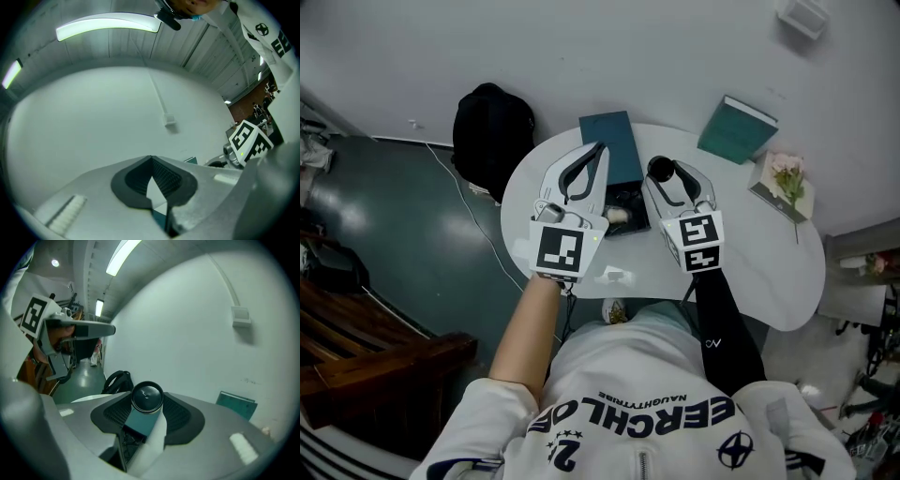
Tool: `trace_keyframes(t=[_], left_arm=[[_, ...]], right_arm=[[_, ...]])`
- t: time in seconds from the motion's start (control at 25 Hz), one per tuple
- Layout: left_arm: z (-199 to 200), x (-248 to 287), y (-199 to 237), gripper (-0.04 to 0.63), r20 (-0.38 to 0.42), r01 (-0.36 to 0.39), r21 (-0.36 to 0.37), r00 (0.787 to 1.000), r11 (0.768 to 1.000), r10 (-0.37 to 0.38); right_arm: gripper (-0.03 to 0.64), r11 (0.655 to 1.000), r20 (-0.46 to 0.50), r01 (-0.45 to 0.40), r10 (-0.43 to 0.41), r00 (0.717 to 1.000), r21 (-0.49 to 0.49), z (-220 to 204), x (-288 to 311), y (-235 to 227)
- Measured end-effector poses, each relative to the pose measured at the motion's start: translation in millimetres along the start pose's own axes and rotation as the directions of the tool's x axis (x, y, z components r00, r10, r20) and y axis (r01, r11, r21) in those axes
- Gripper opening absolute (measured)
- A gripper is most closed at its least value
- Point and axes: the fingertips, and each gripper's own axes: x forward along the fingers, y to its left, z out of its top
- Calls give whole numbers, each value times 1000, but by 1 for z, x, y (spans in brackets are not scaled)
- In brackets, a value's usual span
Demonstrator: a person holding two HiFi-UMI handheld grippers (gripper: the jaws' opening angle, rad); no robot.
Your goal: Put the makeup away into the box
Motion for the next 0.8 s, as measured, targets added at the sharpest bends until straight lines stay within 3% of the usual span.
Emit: trace_keyframes(t=[0.32, 0.6, 0.8], left_arm=[[-24, -13, 25, 0, -41, -42, -30, 998, 999, 41], [-30, -22, 38, 0, -42, -43, -32, 998, 999, 41], [-31, -25, 40, 0, -43, -37, -34, 998, 999, 35]], right_arm=[[242, 986, -220, -166, 165, 962, 11, -77, 46, 66], [242, 953, -377, -301, 294, 879, 41, -139, 53, 118], [242, 937, -479, -342, 331, 813, 68, -172, 56, 137]])
